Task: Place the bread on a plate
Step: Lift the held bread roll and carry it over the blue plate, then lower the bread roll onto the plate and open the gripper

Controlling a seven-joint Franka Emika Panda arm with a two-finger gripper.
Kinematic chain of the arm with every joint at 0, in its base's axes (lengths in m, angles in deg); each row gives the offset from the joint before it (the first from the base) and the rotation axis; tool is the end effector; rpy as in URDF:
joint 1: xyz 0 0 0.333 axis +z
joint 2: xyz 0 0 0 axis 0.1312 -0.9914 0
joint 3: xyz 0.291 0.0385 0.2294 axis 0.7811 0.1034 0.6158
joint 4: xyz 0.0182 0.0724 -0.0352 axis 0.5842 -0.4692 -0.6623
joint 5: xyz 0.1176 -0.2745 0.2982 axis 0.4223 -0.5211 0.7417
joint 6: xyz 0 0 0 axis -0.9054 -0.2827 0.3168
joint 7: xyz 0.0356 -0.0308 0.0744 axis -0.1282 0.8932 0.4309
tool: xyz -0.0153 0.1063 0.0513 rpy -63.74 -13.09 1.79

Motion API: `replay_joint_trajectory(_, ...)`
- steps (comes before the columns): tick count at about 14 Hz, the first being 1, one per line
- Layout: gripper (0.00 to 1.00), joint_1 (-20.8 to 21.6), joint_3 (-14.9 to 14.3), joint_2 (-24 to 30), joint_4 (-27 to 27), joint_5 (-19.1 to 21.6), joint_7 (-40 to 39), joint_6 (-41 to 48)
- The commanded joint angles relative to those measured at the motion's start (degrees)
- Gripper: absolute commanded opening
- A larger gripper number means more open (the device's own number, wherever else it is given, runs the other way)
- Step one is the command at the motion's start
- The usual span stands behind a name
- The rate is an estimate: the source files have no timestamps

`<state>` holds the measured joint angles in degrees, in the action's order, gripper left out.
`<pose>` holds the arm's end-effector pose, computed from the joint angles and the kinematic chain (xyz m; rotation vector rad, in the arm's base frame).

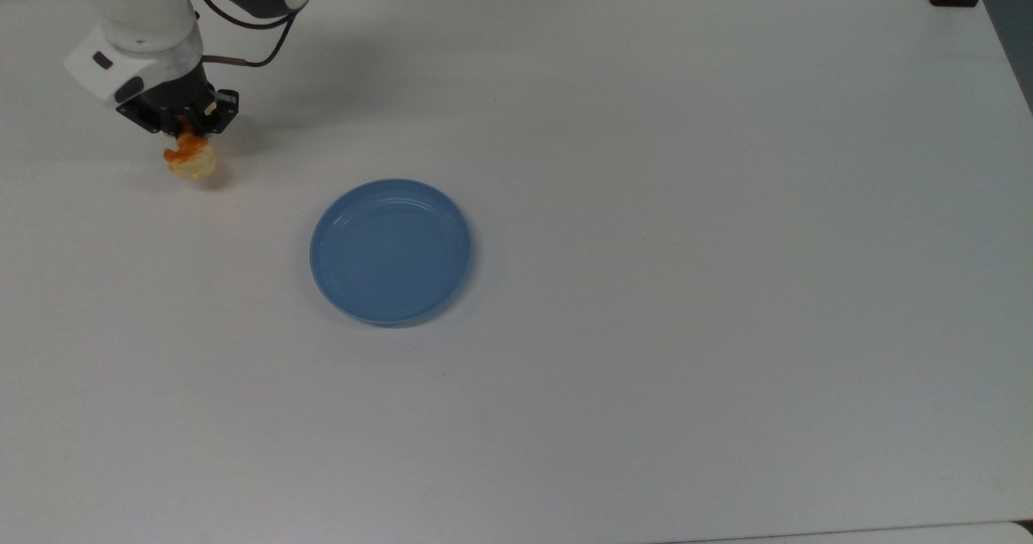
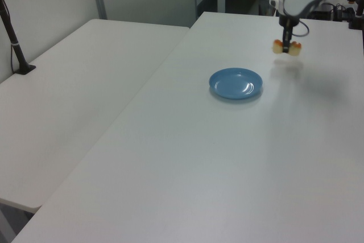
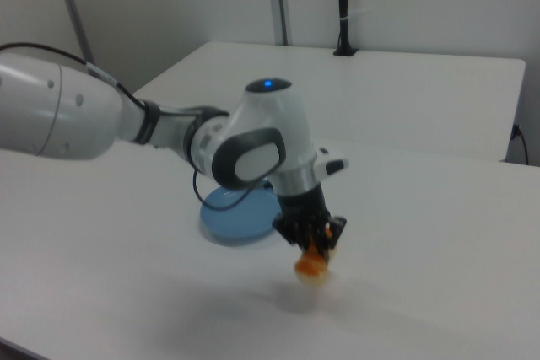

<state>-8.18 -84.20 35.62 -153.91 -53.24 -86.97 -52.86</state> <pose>0.5907 -0.2894 0.3879 2.9712 0.1574 0.0280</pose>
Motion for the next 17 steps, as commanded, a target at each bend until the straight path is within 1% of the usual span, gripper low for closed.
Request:
replay_joint_trajectory(1,0.26,3.6,1.2,1.3,4.9,8.2,2.3,3.5)
replay_joint_trajectory(2,0.28,4.1,2.3,1.2,5.6,8.8,4.7,3.4)
replay_joint_trajectory(5,0.32,4.4,7.7,-0.1,8.0,8.9,11.8,3.0)
replay_joint_trajectory(7,0.32,6.9,10.0,-1.7,8.9,8.7,16.4,2.7)
replay_joint_trajectory(9,0.32,8.5,11.3,-3.7,9.0,8.0,19.0,2.3)
replay_joint_trajectory(10,0.32,9.1,11.4,-4.5,9.2,8.0,19.9,1.1)
replay_joint_trajectory(12,0.39,10.0,11.4,-7.1,10.5,8.0,21.6,-1.1)
replay_joint_trajectory(14,0.49,10.3,11.4,-8.9,12.6,8.0,22.7,-1.3)
replay_joint_trajectory(15,0.64,10.4,11.4,-9.6,13.0,8.1,23.3,-1.3)
replay_joint_trajectory(16,0.92,10.4,11.4,-9.8,13.0,7.9,24.3,-1.3)
replay_joint_trajectory(17,1.00,10.7,11.4,-9.8,13.0,7.3,24.4,-1.3)
